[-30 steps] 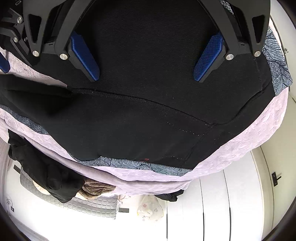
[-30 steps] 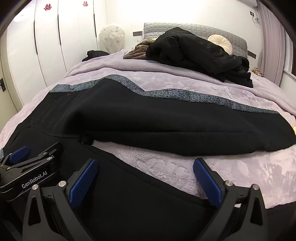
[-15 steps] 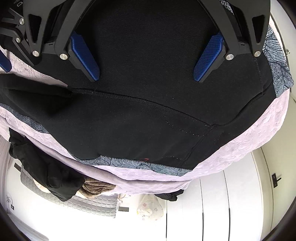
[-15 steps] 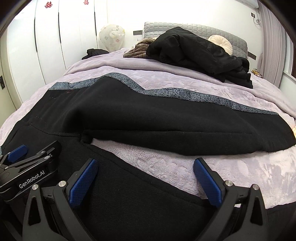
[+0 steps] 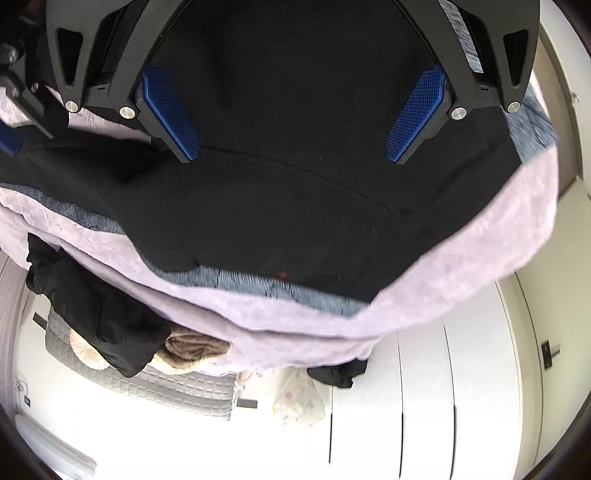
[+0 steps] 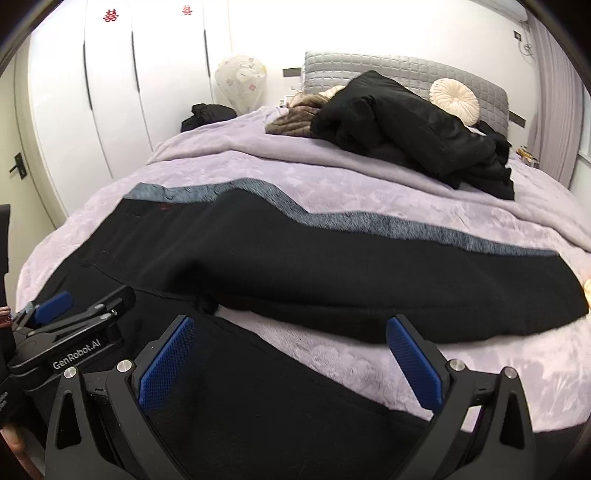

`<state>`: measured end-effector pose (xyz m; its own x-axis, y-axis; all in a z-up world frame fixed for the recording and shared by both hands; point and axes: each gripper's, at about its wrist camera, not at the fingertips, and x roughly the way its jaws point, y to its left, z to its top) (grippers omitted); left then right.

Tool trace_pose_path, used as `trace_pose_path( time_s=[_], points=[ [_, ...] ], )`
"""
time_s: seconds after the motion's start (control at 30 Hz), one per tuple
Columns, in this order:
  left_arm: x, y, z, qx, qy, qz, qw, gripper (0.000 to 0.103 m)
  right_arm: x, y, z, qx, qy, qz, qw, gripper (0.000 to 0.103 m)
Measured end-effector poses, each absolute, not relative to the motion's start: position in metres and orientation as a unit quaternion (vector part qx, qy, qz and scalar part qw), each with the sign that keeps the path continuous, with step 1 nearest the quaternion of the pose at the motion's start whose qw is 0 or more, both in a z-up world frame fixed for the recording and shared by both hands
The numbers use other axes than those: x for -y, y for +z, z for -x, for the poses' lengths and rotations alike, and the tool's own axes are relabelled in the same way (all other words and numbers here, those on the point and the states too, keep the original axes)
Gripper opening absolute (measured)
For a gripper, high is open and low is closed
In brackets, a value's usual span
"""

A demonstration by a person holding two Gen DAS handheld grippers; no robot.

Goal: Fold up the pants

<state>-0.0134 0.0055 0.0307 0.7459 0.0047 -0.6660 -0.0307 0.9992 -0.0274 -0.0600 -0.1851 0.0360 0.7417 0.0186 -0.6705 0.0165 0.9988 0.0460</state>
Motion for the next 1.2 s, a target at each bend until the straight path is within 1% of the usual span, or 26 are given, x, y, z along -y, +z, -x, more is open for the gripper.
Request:
trace_pose_path(
  time_s=[0.17, 0.37, 0.6, 0.73, 0.8, 0.93, 1.03, 1.13, 1.2],
  points=[
    [-0.003, 0.041, 0.002, -0.353, -0.007, -0.006, 0.936, 0.102, 0.181, 0.054, 0.037, -0.362, 0.02, -0.012, 0.932, 0.103],
    [-0.006, 0.041, -0.016, -0.359, -0.019, 0.004, 0.933, 0.102, 0.174, 0.058, 0.009, -0.372, 0.037, 0.008, 0.927, 0.103],
    [-0.005, 0.027, -0.035, -0.379, -0.049, 0.012, 0.924, 0.102, 0.174, 0.049, -0.047, -0.413, 0.108, 0.015, 0.904, 0.103],
    [0.001, 0.008, -0.042, -0.396, -0.061, 0.012, 0.916, 0.102, 0.176, 0.047, -0.093, -0.439, 0.166, 0.047, 0.882, 0.103],
    [0.0, 0.0, -0.043, -0.398, -0.068, 0.029, 0.914, 0.102, 0.176, 0.045, -0.112, -0.45, 0.187, 0.062, 0.871, 0.103],
    [-0.006, -0.008, -0.045, -0.403, -0.079, 0.06, 0.91, 0.102, 0.174, 0.031, -0.148, -0.48, 0.233, 0.081, 0.842, 0.103],
    [-0.003, -0.012, -0.047, -0.403, -0.074, 0.052, 0.911, 0.102, 0.169, 0.015, -0.172, -0.504, 0.269, 0.08, 0.817, 0.103],
    [0.004, -0.014, -0.048, -0.404, -0.062, 0.031, 0.912, 0.102, 0.167, 0.0, -0.189, -0.517, 0.303, 0.062, 0.798, 0.103],
    [0.007, -0.016, -0.05, -0.404, -0.059, 0.024, 0.912, 0.102, 0.166, -0.017, -0.199, -0.541, 0.324, 0.046, 0.775, 0.103]
  ],
)
